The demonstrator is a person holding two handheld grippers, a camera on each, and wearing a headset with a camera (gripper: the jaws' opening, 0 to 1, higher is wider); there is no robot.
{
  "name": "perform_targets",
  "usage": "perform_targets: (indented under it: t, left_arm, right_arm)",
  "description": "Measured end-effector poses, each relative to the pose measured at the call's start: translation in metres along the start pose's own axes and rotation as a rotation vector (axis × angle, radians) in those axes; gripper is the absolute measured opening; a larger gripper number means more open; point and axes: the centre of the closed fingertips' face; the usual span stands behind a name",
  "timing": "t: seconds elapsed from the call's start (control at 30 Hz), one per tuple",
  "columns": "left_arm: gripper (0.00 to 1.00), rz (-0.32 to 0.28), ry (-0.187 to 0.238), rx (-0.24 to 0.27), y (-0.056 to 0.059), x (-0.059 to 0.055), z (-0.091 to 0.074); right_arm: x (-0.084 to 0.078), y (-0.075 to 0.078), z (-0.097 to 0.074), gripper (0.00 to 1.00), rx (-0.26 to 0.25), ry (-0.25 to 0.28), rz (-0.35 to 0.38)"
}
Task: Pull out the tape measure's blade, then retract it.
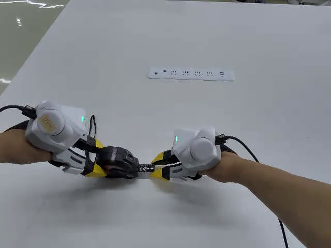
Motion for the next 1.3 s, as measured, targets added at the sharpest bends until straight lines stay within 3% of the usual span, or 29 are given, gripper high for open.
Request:
perform_targets:
  t: [1.3]
  left_arm:
    - [0.27, -0.018, 0.001, -0.010, 0.001, 0.002, 0.003]
  right_arm:
    - [-0.035, 0.002, -0.033, 0.11, 0.002, -0.034, -0.007]
Point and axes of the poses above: the centre of the closed fingertips' face, and the gripper's own axes: z roughly forward along the fingers, y roughly to its right, x roughly out of its top, and after that the axes turned 7 degrees about -y, right-handed
